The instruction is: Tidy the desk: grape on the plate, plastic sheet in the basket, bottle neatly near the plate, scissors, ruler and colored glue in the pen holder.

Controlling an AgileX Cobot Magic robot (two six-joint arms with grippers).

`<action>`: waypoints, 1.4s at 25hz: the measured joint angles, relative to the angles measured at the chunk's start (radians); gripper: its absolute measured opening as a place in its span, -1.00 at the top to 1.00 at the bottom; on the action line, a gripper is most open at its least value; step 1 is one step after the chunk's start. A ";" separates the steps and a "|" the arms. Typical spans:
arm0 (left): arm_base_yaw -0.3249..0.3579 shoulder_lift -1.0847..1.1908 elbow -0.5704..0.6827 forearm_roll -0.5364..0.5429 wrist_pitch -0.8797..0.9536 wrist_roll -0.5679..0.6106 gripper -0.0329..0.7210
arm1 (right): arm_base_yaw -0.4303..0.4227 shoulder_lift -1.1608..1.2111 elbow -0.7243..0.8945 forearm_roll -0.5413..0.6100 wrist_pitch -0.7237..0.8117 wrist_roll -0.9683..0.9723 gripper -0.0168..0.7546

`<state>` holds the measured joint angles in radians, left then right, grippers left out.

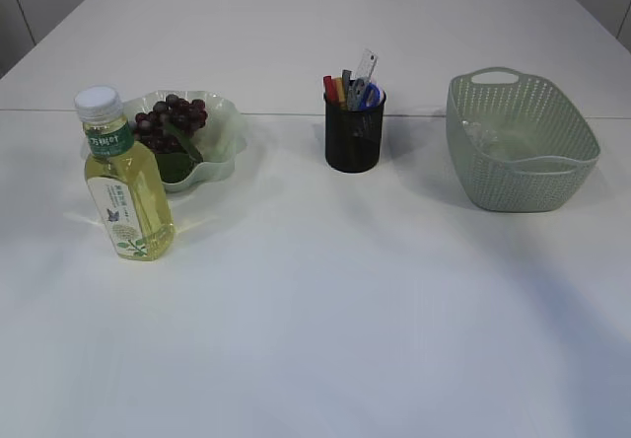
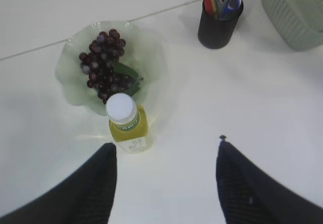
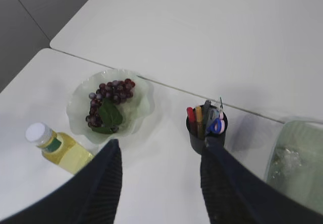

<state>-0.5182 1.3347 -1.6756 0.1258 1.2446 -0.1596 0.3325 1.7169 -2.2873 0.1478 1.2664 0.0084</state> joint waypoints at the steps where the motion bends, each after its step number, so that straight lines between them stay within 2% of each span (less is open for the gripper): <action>1: 0.000 -0.021 0.000 0.000 -0.009 -0.008 -0.29 | 0.000 -0.034 0.035 0.000 0.000 -0.008 -0.11; 7: 0.000 -0.171 0.049 -0.001 -0.046 -0.018 -0.27 | 0.000 -0.232 0.358 -0.031 0.000 -0.037 -0.11; 12: 0.000 -0.339 0.239 -0.016 -0.125 -0.018 -0.23 | 0.000 -0.430 0.636 -0.067 -0.008 -0.043 -0.11; 21: 0.000 -0.668 0.592 -0.029 -0.244 0.008 -0.22 | 0.000 -0.818 1.108 -0.064 -0.197 -0.141 -0.11; 27: 0.000 -0.814 0.768 -0.077 -0.295 0.029 -0.22 | 0.000 -1.069 1.327 -0.060 -0.219 -0.165 -0.11; 35: 0.000 -1.000 0.894 -0.206 -0.286 0.129 -0.21 | 0.000 -1.410 1.508 -0.026 -0.200 -0.190 -0.11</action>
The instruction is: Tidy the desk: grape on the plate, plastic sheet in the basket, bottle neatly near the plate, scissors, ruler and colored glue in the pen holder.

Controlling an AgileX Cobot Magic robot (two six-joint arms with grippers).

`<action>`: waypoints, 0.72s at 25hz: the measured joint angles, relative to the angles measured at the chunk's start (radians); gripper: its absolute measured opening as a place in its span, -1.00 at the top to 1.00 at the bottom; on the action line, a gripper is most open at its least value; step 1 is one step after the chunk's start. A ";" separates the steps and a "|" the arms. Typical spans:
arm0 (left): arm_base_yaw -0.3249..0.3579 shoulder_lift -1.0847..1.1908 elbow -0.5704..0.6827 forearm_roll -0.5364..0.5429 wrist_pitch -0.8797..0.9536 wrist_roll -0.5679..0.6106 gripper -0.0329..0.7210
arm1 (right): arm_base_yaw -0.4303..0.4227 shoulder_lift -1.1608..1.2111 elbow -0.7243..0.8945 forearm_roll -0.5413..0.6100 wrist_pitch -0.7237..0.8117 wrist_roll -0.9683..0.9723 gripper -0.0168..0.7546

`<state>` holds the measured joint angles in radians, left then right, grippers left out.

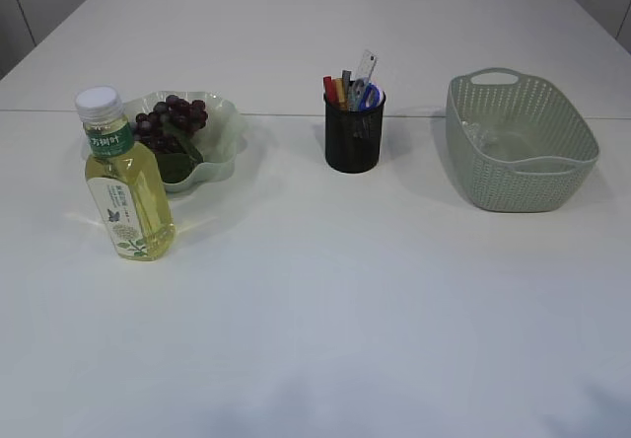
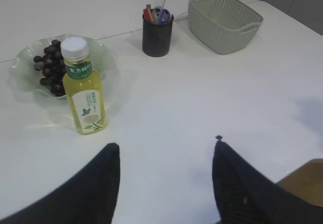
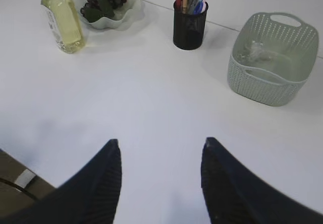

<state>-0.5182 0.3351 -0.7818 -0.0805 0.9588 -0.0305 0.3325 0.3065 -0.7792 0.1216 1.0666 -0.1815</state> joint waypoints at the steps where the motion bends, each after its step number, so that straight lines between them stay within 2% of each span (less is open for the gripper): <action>1: 0.000 -0.019 0.013 -0.010 0.009 0.010 -0.21 | 0.000 -0.039 0.015 0.006 0.005 -0.002 -0.11; 8: 0.000 -0.123 0.105 -0.012 0.056 0.031 -0.21 | 0.000 -0.211 0.086 0.008 0.099 -0.004 -0.11; 14: 0.000 -0.193 0.216 0.003 0.064 0.031 -0.21 | 0.000 -0.280 0.129 -0.039 0.144 -0.004 -0.11; 18: 0.000 -0.219 0.228 0.034 0.081 0.031 -0.21 | 0.000 -0.308 0.142 -0.066 0.148 -0.004 -0.11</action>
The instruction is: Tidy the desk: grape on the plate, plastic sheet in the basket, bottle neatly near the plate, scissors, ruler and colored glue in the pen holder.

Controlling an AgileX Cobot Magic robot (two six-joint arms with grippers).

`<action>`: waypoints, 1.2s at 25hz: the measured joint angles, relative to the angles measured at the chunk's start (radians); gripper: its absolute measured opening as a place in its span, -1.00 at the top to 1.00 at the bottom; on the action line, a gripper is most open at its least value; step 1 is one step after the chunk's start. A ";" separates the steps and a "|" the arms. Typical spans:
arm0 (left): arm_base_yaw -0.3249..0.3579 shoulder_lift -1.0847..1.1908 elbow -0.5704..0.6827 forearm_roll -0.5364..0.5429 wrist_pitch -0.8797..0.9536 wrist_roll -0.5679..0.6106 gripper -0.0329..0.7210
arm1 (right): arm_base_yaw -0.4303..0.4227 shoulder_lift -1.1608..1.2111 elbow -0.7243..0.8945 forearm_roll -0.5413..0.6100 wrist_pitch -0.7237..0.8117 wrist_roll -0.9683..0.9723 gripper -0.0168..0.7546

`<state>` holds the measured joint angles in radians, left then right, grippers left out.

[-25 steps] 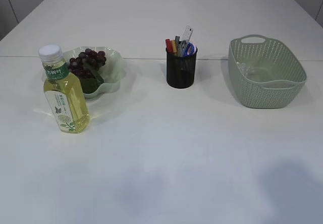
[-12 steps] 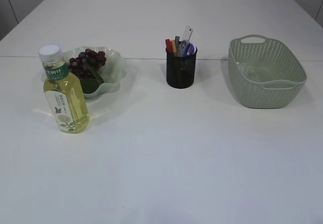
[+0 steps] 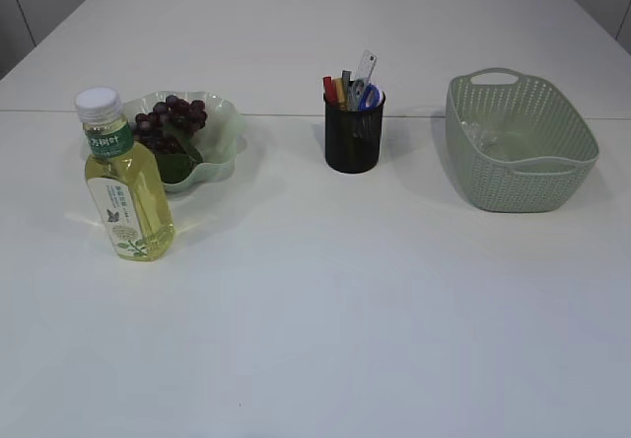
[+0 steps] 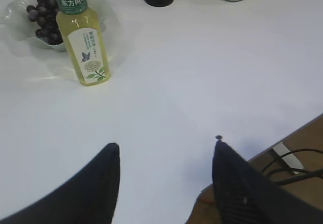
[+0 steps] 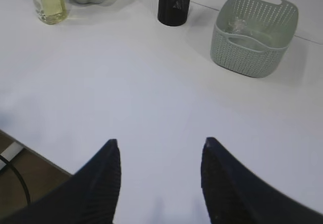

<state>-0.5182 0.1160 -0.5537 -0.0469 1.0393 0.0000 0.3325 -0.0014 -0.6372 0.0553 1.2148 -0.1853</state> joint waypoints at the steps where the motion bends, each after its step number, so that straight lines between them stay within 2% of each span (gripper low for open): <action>1: 0.000 -0.007 0.004 0.017 0.011 0.000 -0.21 | 0.000 -0.005 0.005 -0.008 0.000 0.000 -0.11; 10: -0.004 -0.058 0.028 0.056 0.053 0.000 -0.21 | 0.000 -0.018 0.131 -0.004 -0.047 0.000 -0.11; 30: -0.004 -0.106 0.028 0.067 0.058 0.000 -0.21 | 0.000 -0.018 0.135 -0.004 -0.052 0.002 -0.11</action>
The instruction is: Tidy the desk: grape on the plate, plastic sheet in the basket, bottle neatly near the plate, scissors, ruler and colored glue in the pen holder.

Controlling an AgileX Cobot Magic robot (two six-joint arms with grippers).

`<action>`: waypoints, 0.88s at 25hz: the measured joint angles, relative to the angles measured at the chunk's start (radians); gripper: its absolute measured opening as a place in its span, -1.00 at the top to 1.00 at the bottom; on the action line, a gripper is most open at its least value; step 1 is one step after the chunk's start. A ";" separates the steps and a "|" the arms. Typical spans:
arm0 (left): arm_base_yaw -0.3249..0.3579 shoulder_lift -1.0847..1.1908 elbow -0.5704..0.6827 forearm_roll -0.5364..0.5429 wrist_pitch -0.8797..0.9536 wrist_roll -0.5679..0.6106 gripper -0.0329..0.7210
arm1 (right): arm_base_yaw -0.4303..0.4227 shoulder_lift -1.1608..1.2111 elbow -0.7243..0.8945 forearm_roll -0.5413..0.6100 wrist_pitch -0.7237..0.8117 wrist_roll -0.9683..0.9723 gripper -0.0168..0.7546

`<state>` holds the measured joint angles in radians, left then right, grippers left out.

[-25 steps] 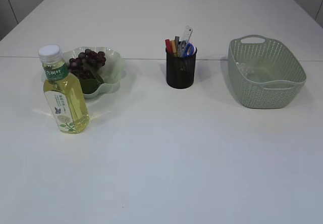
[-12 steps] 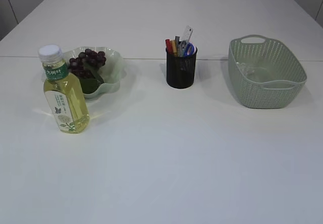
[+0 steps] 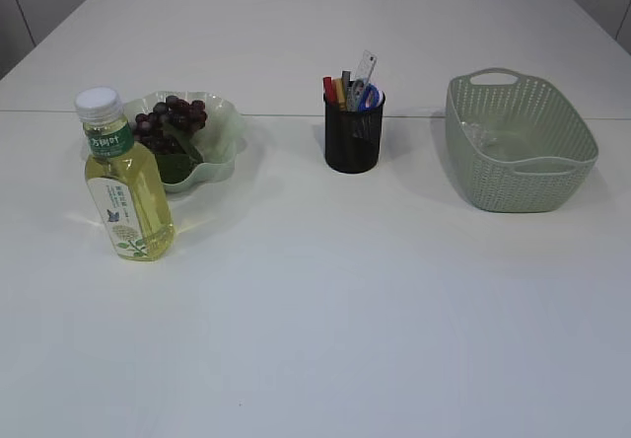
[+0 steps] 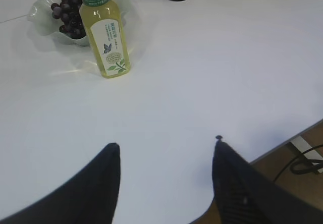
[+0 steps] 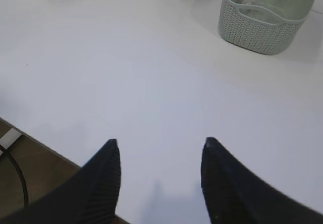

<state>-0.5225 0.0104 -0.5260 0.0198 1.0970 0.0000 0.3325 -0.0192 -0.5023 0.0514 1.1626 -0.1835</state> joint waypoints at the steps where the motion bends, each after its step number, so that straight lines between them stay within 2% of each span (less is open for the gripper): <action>1: 0.000 0.000 0.000 0.000 0.000 0.000 -0.21 | 0.000 0.000 0.000 0.000 0.000 0.000 -0.11; 4: 0.003 0.000 0.000 0.000 0.000 0.000 -0.21 | -0.037 0.000 0.000 0.000 0.000 0.000 -0.11; 6: 0.036 0.000 0.000 0.000 0.000 0.000 -0.21 | -0.100 0.000 0.000 0.000 0.000 0.000 -0.11; 10: 0.199 0.000 0.000 0.000 0.000 0.000 -0.21 | -0.249 0.000 0.000 0.000 -0.001 0.000 -0.11; 12: 0.300 0.000 0.000 0.000 0.000 0.000 -0.21 | -0.303 0.000 0.000 0.000 -0.001 0.000 -0.11; 15: 0.408 0.000 0.000 -0.002 0.000 0.000 -0.21 | -0.361 0.000 0.000 0.000 -0.001 0.000 -0.11; 18: 0.434 0.000 0.000 -0.008 0.000 0.000 -0.21 | -0.388 0.000 0.000 0.000 -0.001 0.000 -0.11; 22: 0.436 0.000 0.000 -0.011 0.000 0.000 -0.21 | -0.396 0.000 0.000 0.000 -0.001 0.000 -0.11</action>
<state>-0.0864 0.0104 -0.5260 0.0090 1.0970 0.0000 -0.0630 -0.0192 -0.5023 0.0514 1.1617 -0.1835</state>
